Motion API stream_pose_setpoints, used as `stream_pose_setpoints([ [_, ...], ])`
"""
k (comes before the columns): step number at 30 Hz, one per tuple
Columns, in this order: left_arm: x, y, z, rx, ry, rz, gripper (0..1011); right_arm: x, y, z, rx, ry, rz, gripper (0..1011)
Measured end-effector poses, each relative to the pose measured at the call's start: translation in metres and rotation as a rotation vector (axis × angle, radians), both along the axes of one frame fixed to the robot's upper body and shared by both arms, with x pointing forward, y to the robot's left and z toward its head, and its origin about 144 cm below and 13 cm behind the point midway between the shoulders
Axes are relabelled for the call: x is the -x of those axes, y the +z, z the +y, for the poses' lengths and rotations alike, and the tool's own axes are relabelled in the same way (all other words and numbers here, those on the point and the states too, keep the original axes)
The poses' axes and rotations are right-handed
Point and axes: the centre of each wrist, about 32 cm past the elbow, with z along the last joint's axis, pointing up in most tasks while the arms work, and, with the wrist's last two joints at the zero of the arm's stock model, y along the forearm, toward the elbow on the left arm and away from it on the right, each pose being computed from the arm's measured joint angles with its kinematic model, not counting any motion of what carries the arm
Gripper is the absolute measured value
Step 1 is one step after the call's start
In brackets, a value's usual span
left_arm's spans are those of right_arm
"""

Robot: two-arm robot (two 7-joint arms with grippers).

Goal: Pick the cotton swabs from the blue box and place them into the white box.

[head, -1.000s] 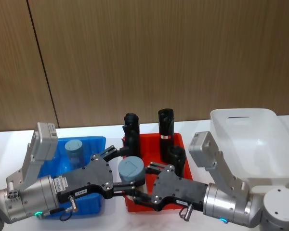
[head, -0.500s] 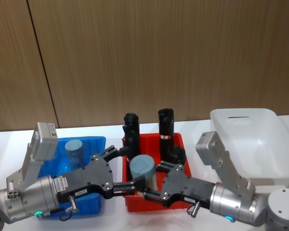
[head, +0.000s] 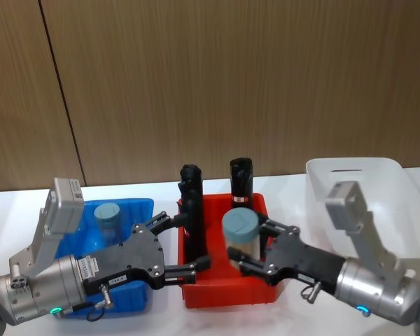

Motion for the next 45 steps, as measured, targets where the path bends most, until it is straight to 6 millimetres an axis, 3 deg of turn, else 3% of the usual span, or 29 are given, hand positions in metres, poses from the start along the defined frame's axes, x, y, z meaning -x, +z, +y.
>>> stream_pose_setpoints([
  [24,0.0,0.0,0.0,0.0,0.0,0.0,1003,0.012,0.019,-0.058,0.028,-0.179,0.016,645],
  [45,0.0,0.0,0.0,0.0,0.0,0.0,1003,-0.023,0.019,-0.093,0.114,-0.33,0.122,645],
])
